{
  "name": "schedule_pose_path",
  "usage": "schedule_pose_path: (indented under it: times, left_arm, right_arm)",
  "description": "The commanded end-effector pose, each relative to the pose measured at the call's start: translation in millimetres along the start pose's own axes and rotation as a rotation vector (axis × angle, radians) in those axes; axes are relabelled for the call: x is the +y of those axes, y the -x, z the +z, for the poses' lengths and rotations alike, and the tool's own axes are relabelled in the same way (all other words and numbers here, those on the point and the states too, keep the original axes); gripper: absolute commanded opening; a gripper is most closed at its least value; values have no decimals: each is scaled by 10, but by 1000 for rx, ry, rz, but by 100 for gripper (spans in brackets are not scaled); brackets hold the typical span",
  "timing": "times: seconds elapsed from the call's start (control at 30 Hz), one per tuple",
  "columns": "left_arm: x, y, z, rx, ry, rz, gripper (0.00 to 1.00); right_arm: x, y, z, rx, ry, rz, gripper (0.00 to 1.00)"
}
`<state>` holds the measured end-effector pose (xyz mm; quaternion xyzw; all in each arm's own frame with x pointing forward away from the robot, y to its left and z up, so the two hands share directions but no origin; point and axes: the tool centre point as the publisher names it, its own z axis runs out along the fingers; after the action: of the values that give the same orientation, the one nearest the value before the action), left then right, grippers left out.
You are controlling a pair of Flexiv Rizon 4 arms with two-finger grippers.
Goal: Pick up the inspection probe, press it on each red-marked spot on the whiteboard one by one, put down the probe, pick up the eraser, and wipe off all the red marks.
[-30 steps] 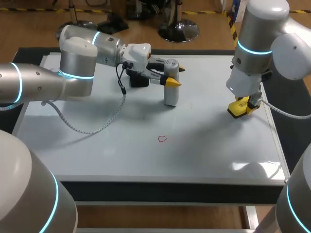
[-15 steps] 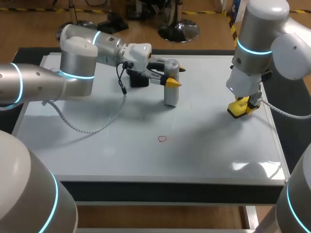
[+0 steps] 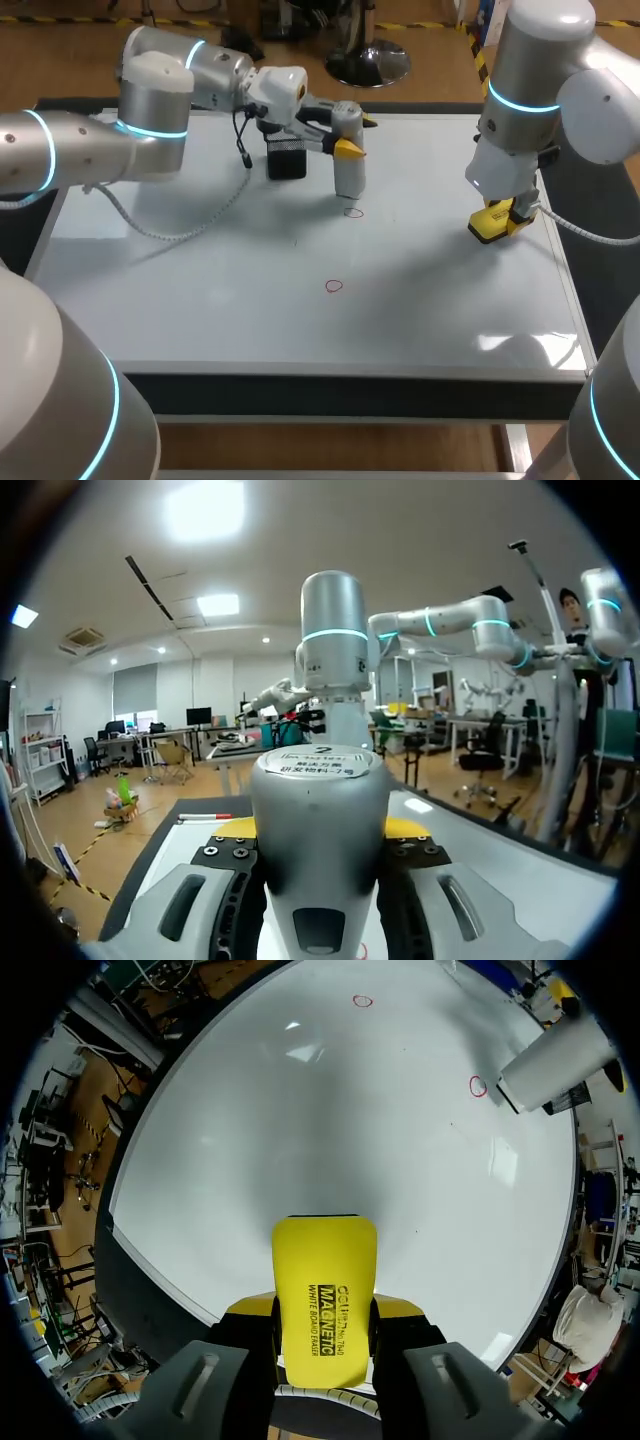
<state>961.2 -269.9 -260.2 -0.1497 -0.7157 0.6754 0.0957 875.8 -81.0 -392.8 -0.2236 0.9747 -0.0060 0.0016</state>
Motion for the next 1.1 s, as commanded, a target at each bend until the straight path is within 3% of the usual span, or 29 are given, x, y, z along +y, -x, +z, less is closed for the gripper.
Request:
schedule_pose_path:
  times: [0.03,0.73,1.1]
  left_arm:
    - [-48,187,-23,120,5,10,0]
    - [-295,834,-267,268,31,71,0]
    - [-270,1066,-303,337,24,66,0]
  right_arm:
    - [-6,1,-4,1,-3,-1,0]
    - [-6,1,-4,1,-3,-1,0]
    - [-6,1,-4,1,-3,-1,0]
